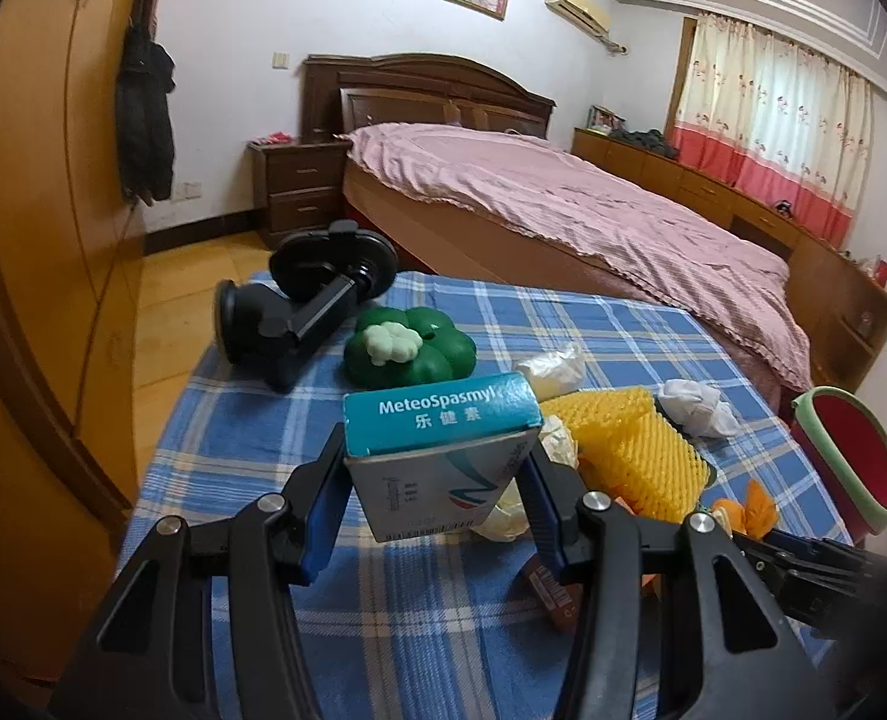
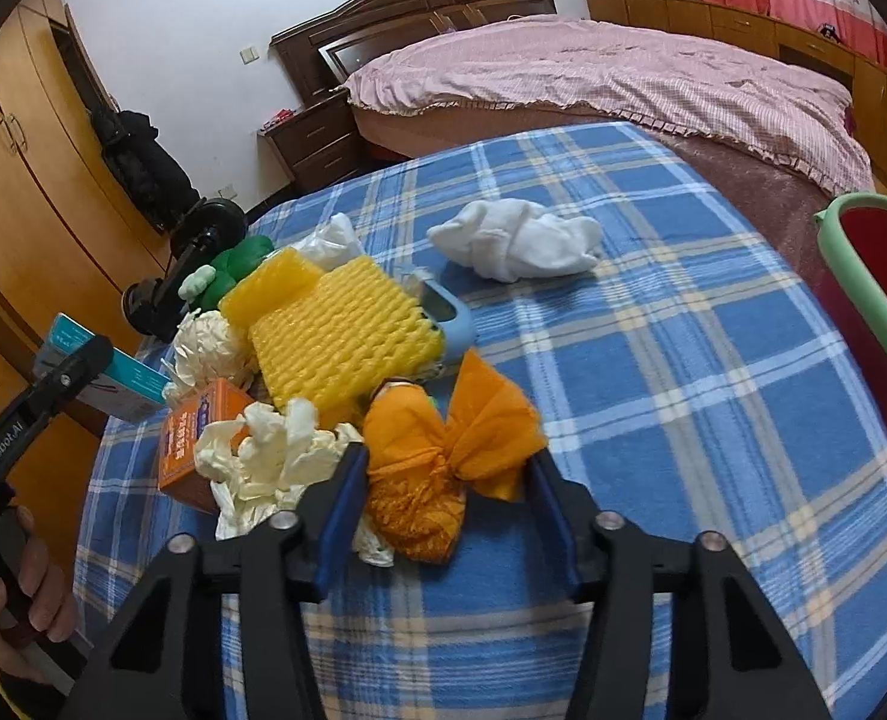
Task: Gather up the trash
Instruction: 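Carry the box in the left tool while the right tool carries the orange bundle over the red bucket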
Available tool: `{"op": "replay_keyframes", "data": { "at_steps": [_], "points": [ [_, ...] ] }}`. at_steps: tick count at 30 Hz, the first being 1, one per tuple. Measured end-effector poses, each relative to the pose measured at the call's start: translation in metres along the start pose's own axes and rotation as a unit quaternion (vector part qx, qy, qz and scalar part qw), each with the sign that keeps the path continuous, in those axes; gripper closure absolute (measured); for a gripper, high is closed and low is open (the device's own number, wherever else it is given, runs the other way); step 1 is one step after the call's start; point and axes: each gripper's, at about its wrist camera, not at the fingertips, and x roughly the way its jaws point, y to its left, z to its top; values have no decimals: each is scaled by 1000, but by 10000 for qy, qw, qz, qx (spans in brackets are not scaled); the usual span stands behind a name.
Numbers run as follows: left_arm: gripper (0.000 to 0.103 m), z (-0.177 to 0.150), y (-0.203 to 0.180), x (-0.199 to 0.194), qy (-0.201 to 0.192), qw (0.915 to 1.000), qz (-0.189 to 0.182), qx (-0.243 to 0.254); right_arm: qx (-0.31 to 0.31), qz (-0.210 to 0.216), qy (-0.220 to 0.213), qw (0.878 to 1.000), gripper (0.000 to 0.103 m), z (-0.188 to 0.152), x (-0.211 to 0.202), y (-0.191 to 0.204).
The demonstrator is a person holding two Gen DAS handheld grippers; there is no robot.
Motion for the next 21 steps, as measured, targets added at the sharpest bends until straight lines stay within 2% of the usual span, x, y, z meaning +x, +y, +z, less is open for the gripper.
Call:
{"op": "replay_keyframes", "data": {
  "at_steps": [4,7,11,21],
  "points": [
    [50,5,-2,6,33,9997,-227,59,-37,35,18,10000,66,-1,2,6],
    [50,7,-7,6,-25,9993,-363,130,-19,-3,-62,10000,69,-3,-2,8],
    [50,8,-13,0,-81,9985,-520,173,19,-56,-269,9996,69,-2,-18,6],
    [50,11,-28,-35,-328,9973,-621,222,8,-170,-784,9968,69,-2,-67,-1]
  ]
}}
